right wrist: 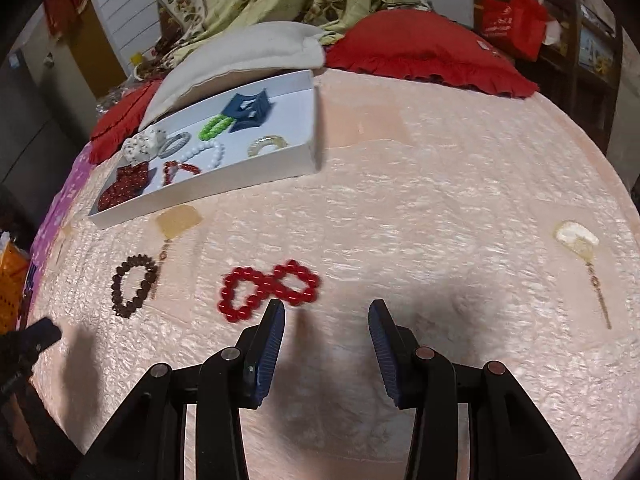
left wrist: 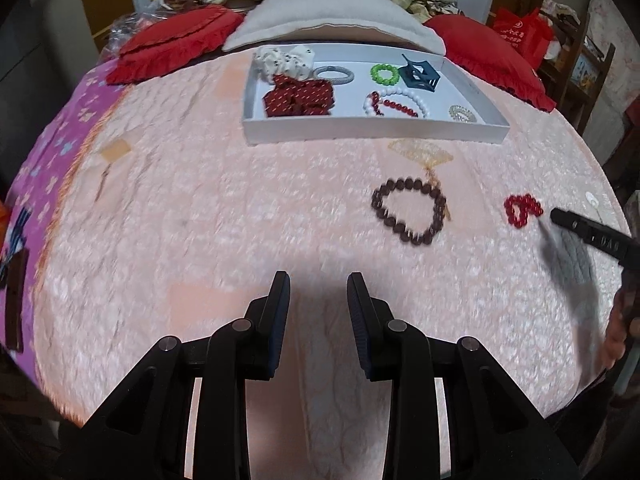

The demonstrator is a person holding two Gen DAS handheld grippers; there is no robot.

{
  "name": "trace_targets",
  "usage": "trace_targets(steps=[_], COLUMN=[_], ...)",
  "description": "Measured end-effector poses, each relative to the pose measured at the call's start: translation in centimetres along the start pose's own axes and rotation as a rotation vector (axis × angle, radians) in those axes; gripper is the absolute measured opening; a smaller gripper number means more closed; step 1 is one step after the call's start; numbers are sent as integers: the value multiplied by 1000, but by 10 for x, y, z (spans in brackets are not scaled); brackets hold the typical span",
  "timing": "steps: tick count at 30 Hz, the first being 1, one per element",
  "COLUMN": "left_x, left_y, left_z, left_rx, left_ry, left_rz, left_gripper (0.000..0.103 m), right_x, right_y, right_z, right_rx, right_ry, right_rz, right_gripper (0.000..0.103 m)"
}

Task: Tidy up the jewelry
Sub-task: 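Reach the right tool to the large red bead bracelet and grasp it, then grasp the brown wooden bead bracelet with the left tool while the right tool holds the red bracelet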

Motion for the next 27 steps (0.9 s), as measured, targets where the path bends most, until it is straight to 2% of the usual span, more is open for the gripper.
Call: trace_targets(steps=[5, 8, 14, 21, 25, 26, 27], left_x=[-22, -40, -65, -81, -83, -82, -81], left_y=[-11, -21, -34, -37, -35, -36, -36], left_z=[-27, -38, -51, -61, -61, -60, -59], left_rx=[-89, -123, -142, -164, -159, -162, -164], left_ry=[-21, -9, 15, 15, 7, 2, -1], left_rz=[26, 80, 157, 150, 164, 164, 164], left_gripper=[29, 29, 29, 29, 29, 29, 29], right_x=[-9, -21, -43, -55, -58, -58, -57], right_y=[33, 48, 54, 54, 51, 51, 51], right_z=[2, 0, -8, -17, -22, -22, -22], right_rx=[153, 270, 359, 344, 297, 289, 277], right_ry=[-24, -26, -5, -1, 14, 14, 13], right_rz=[14, 69, 89, 45, 9, 4, -1], right_gripper=[42, 42, 42, 41, 30, 23, 21])
Point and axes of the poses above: each gripper's, at about its wrist camera, not at the fingertips, and x roughly against the way its jaws point, y to its left, z to its underside, the point moved 4 cm from there along -x, roughly the way its jaws point, and after that the axes turned 7 degrees about -x, right-handed, at the moved point
